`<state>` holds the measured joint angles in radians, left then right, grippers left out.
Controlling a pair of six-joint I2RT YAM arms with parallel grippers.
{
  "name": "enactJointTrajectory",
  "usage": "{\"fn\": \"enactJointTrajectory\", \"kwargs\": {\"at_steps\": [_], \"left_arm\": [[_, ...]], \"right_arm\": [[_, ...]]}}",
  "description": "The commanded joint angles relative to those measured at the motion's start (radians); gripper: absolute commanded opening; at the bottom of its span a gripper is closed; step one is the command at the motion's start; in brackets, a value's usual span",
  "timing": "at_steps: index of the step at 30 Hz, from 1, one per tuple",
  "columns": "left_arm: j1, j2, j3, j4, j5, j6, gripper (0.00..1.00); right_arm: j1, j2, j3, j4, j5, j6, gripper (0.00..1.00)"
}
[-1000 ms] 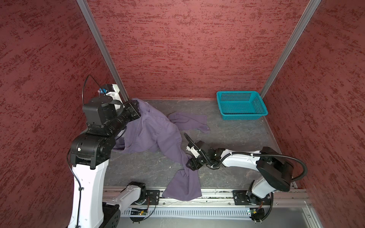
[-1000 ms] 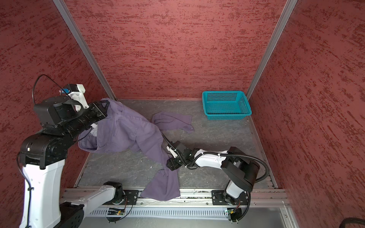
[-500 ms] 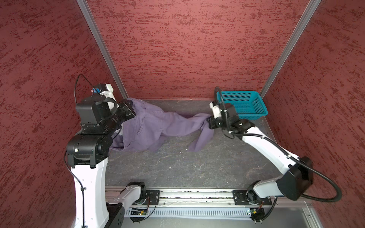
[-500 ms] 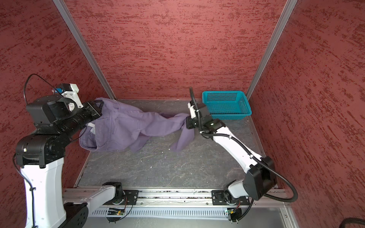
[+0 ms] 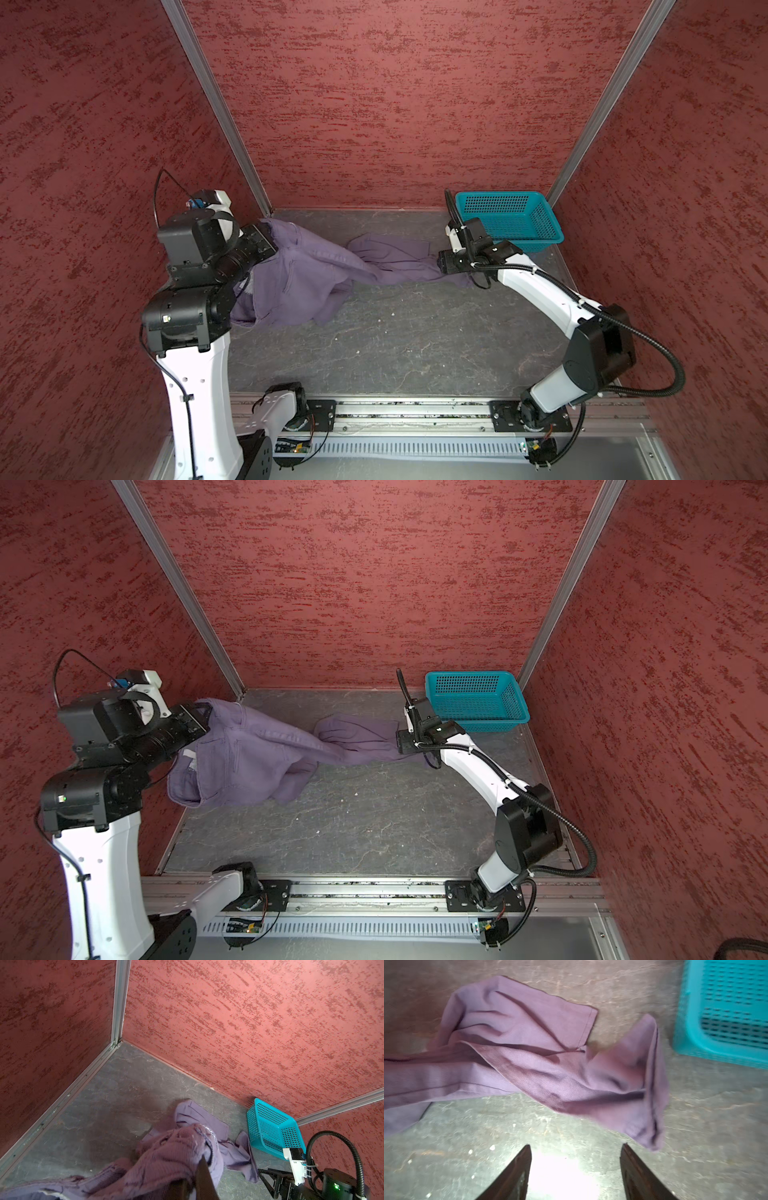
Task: Fold and stack the trousers
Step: Flatten out the trousers at the center of the table.
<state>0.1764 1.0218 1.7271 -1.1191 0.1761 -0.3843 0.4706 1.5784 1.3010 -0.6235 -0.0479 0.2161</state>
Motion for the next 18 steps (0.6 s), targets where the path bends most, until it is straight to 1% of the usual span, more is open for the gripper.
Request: {"fn": "enactJointTrajectory", "kwargs": {"at_steps": [1,4,6,9,10,13,18], "left_arm": [[0.054,-0.028,-0.024,0.041,0.072,0.005,0.0],[0.102,-0.035,-0.062,0.064,0.151,-0.015,0.0],[0.129,-0.036,-0.076,0.075,0.179,-0.03,0.0],[0.167,-0.037,-0.085,0.088,0.245,-0.051,0.0],[0.172,-0.038,-0.084,0.088,0.249,-0.05,0.0],[0.175,-0.043,-0.085,0.082,0.232,-0.05,0.0],[0.182,-0.059,-0.103,0.077,0.222,-0.044,0.0]], "right_arm": [[0.036,-0.062,-0.064,0.086,-0.126,0.015,0.65],[0.109,-0.082,-0.138,0.164,-0.115,-0.02,0.62],[0.153,-0.068,-0.146,0.182,-0.09,-0.042,0.62],[0.187,-0.025,-0.143,0.198,-0.037,-0.076,0.66],[0.189,0.002,-0.144,0.203,-0.005,-0.081,0.7],[0.188,0.084,-0.145,0.199,0.072,-0.082,0.76],[0.173,0.181,-0.16,0.236,0.101,-0.039,0.77]]}}
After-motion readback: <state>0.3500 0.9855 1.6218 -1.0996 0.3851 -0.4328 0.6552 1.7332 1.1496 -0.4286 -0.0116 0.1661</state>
